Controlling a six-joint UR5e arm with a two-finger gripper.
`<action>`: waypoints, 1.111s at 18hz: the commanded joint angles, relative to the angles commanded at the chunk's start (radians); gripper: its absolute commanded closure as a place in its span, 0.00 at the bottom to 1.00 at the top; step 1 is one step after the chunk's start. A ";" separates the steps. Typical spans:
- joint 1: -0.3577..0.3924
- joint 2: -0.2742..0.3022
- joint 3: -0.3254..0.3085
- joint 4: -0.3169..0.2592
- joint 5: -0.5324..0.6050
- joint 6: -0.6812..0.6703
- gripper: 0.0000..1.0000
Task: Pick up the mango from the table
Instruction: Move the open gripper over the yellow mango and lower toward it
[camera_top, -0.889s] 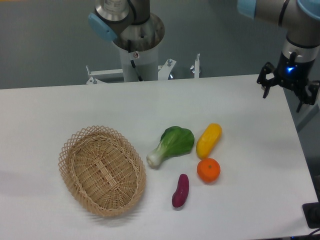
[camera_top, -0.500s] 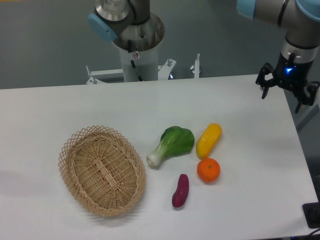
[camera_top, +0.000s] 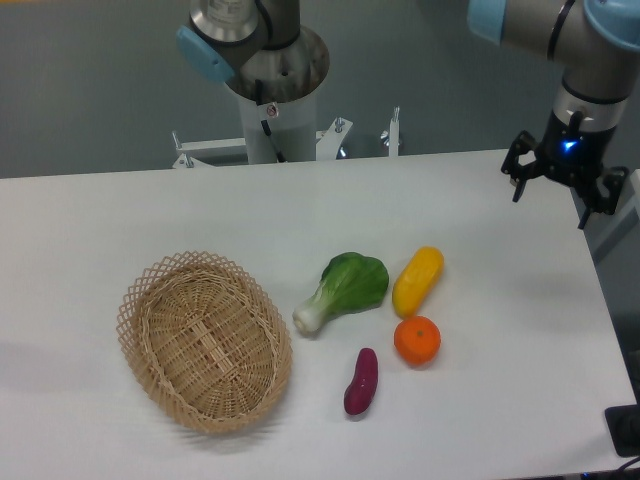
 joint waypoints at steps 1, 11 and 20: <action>-0.002 0.002 -0.017 0.018 0.000 -0.008 0.00; -0.038 -0.008 -0.207 0.161 0.015 -0.011 0.00; -0.138 -0.038 -0.268 0.163 0.023 -0.134 0.00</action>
